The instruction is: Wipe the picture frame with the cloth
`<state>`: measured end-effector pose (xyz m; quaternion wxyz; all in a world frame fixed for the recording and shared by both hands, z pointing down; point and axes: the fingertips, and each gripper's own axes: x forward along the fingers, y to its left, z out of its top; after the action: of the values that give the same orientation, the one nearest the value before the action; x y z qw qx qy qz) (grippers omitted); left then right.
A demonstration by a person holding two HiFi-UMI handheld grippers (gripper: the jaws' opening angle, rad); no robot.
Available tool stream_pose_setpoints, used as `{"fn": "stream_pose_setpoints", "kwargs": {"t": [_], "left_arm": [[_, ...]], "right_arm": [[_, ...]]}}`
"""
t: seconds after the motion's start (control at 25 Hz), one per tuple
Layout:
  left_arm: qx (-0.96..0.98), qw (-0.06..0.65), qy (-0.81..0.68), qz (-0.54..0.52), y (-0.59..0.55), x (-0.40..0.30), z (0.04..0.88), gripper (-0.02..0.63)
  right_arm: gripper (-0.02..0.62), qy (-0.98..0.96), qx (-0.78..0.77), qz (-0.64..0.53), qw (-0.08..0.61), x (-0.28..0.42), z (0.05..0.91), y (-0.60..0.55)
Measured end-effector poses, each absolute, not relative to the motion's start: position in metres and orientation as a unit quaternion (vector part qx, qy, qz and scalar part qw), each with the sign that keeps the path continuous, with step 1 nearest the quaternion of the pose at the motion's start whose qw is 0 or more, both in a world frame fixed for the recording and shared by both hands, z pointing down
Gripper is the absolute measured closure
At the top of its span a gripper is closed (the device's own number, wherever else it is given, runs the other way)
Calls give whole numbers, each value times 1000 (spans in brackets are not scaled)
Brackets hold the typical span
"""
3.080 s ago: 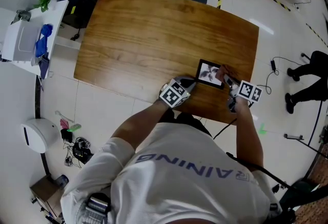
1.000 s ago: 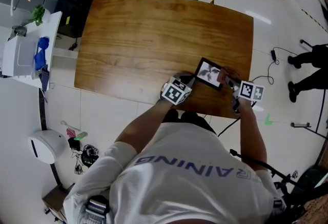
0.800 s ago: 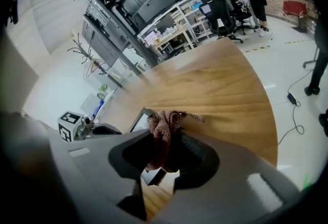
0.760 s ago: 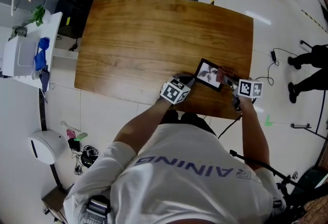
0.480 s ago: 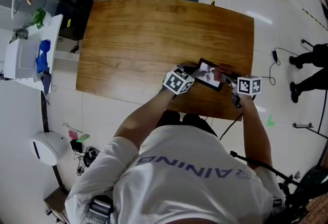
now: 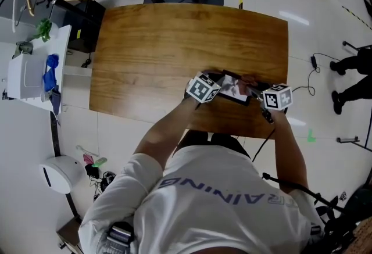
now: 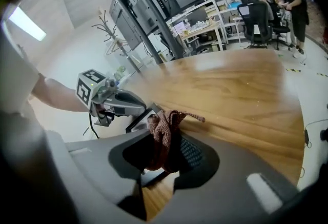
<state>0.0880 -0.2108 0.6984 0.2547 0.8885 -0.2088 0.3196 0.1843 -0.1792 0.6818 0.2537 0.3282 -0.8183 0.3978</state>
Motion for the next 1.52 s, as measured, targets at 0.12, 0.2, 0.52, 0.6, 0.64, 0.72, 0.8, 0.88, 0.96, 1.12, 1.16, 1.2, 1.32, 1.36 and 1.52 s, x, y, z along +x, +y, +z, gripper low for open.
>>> {"fn": "stream_pose_setpoints", "kwargs": {"t": [0.12,0.2,0.52,0.6,0.64,0.72,0.8,0.88,0.96,1.12,1.16,1.2,1.32,1.36,1.52], "left_arm": [[891,260,-199,315,-213,88,699,598],[890,268,-196,312,-213,88,699,598],[881,320,-177,301,-217,86,695,598],[879,325,-175,301,-217,86,695,598],[879,327,-175,301,-217,87,694,598],[879,326,-176,300,-217,87,694,598],[880,324,-177,300,-217,86,694,598],[881,320,-177,300,-216,86,694,598],[882,317,-177,301,-217,86,694,598],[884,311,-178,301,-217,85,694,598],[884,310,-178,301,-217,85,694,598],[885,309,-176,301,-217,85,695,599],[885,307,-179,301,-219,83,697,599],[886,304,-181,301,-221,82,698,599],[885,301,-189,302,-220,78,706,598]], "right_arm": [[478,-802,362,415,232,187,682,-178],[479,-787,383,440,201,186,677,-177],[479,-728,356,582,74,92,675,-152],[479,-722,362,585,79,82,684,-148],[479,-722,366,582,80,81,685,-148],[479,-721,371,580,80,82,686,-149],[479,-716,374,584,78,87,687,-147],[479,-711,382,585,78,99,688,-142],[479,-707,393,582,83,115,688,-136],[479,-696,419,578,78,152,687,-118],[479,-691,428,578,73,161,687,-113],[479,-687,436,577,69,170,687,-109],[479,-691,451,559,86,184,688,-98],[479,-694,452,553,95,186,689,-97],[479,-689,457,552,107,187,698,-85]]}}
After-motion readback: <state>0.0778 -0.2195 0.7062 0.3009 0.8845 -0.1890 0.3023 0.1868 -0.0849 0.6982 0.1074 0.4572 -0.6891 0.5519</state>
